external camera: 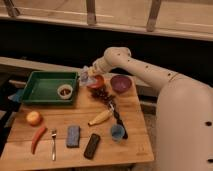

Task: Wipe red bowl with towel

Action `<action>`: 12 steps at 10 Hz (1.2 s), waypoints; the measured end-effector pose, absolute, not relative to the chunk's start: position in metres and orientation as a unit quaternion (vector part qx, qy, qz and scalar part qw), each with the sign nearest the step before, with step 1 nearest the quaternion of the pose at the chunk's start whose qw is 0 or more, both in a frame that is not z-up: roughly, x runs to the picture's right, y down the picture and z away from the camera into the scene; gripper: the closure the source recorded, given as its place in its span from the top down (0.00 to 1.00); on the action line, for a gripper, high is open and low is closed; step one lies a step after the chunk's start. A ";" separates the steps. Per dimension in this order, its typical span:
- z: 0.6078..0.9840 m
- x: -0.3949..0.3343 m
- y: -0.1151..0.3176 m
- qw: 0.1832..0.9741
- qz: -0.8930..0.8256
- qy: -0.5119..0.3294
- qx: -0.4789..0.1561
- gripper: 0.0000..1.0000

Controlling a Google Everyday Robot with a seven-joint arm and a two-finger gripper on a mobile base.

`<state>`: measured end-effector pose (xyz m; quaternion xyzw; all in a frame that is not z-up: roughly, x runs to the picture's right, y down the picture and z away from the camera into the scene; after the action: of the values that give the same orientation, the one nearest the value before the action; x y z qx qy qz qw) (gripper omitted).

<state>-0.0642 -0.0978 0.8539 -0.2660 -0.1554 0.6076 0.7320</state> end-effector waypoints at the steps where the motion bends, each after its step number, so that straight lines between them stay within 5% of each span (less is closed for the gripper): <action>1: 0.854 -0.066 -0.097 0.732 0.607 -0.156 -0.267 0.00; 9: 0.906 -0.024 -0.140 0.747 0.621 -0.108 -0.211 0.00; 12: 0.938 -0.007 -0.122 0.738 0.636 -0.077 -0.211 0.00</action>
<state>-0.0066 -0.1218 0.9380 -0.2115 -0.0771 0.6356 0.7385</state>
